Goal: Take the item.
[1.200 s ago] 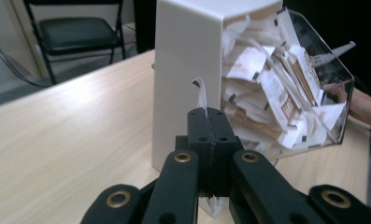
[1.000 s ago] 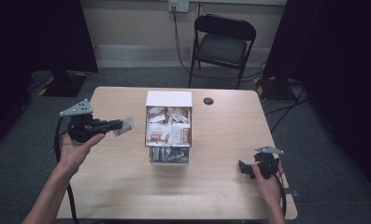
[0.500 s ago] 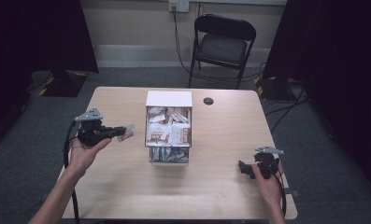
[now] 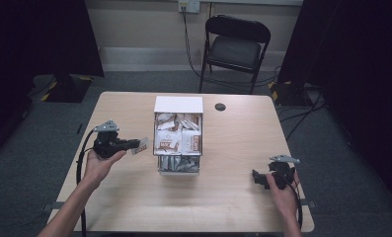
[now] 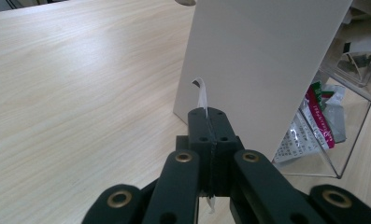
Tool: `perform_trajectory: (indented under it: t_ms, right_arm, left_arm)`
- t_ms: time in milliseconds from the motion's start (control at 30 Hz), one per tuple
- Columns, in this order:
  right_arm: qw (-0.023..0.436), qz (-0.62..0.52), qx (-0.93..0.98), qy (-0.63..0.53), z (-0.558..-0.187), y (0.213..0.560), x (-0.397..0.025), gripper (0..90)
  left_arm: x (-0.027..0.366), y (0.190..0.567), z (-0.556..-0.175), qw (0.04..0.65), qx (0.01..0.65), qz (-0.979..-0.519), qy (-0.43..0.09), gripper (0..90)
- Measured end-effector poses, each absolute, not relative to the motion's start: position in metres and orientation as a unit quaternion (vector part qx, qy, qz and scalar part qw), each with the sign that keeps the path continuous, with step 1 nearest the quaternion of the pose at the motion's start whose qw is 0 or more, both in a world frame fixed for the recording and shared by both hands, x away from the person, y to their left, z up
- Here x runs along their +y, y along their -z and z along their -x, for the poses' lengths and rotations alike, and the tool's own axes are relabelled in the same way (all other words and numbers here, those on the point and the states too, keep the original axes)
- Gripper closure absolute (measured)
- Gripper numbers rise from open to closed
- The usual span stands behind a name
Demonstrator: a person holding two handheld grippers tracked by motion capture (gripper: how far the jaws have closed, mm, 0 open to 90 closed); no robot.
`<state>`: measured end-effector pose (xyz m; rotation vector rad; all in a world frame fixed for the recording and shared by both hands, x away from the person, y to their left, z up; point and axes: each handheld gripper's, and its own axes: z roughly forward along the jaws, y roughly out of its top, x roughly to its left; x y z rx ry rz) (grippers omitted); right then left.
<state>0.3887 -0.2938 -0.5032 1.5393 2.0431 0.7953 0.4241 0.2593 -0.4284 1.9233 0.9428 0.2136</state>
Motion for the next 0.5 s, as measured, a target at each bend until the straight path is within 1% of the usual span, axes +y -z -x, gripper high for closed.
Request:
perform_trajectory:
  t_ms: [33,100,300,367,500]
  right_arm:
    - [0.229,-0.559,0.742,-0.289,-0.389,0.503,-0.294,0.0]
    - [0.229,-0.559,0.742,-0.289,-0.389,0.503,-0.294,0.0]
    - [0.229,-0.559,0.742,-0.289,-0.389,0.503,-0.294,0.0]
    - [0.229,-0.559,0.742,-0.289,-0.389,0.503,-0.294,0.0]
    - [0.229,-0.559,0.742,-0.289,-0.389,0.503,-0.294,0.0]
  left_arm:
    - [0.258,0.431,-0.424,0.475,0.391,-0.783,-0.091,90.0]
    - [0.257,0.436,-0.425,0.479,0.395,-0.779,-0.080,90.0]
    - [0.246,0.451,-0.427,0.454,0.389,-0.797,-0.081,90.0]
    - [0.243,0.458,-0.426,0.450,0.390,-0.801,-0.068,90.0]
    - [0.238,0.465,-0.423,0.432,0.385,-0.813,-0.066,90.0]
